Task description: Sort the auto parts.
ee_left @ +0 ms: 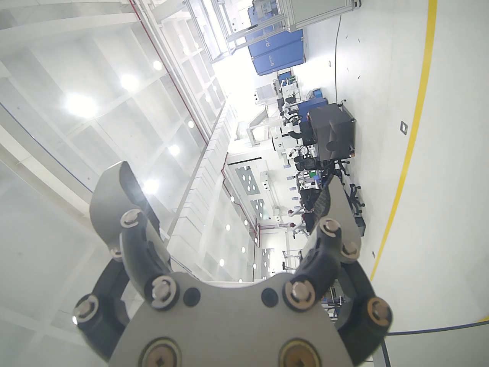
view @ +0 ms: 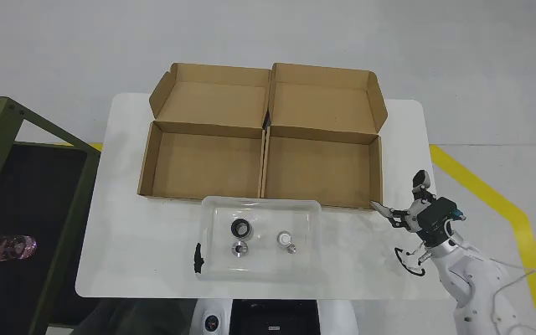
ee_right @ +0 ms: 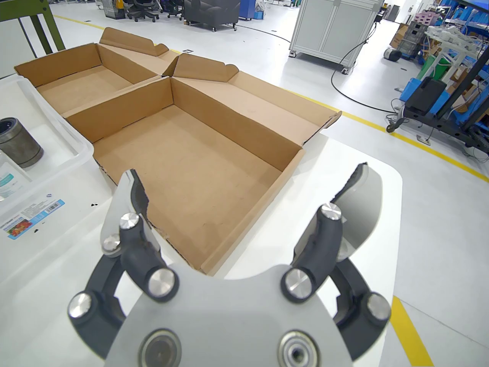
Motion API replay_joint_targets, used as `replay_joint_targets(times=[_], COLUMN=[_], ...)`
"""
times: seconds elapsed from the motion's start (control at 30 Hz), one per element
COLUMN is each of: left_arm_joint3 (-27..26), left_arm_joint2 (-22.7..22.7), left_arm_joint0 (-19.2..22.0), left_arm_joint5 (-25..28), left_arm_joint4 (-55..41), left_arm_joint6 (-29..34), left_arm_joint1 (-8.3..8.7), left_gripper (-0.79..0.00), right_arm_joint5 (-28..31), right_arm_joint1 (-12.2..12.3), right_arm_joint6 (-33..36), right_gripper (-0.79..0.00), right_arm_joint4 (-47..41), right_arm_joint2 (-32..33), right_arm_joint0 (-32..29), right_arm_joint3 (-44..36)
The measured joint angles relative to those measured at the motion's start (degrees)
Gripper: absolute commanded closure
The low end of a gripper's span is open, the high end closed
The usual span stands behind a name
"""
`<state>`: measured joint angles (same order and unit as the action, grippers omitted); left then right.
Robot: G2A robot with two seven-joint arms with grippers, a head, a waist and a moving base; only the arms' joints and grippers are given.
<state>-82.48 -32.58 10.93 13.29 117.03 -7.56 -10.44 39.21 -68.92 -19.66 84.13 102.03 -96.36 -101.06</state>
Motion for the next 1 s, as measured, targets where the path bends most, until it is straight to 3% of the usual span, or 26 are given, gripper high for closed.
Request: replay_joint_targets(times=[1.0], left_arm_joint3=[0.0], left_arm_joint2=[0.0], left_arm_joint0=[0.0], left_arm_joint5=[0.0], left_arm_joint4=[0.0], left_arm_joint6=[0.0], left_arm_joint1=[0.0], left_gripper=[-0.785], right_arm_joint5=[1.1], right_arm_joint1=[0.1], right_arm_joint6=[1.2], right_gripper=[-0.785], right_arm_joint4=[0.0], right_arm_joint2=[-1.1], right_arm_joint0=[0.4], right_arm_joint3=[-0.8])
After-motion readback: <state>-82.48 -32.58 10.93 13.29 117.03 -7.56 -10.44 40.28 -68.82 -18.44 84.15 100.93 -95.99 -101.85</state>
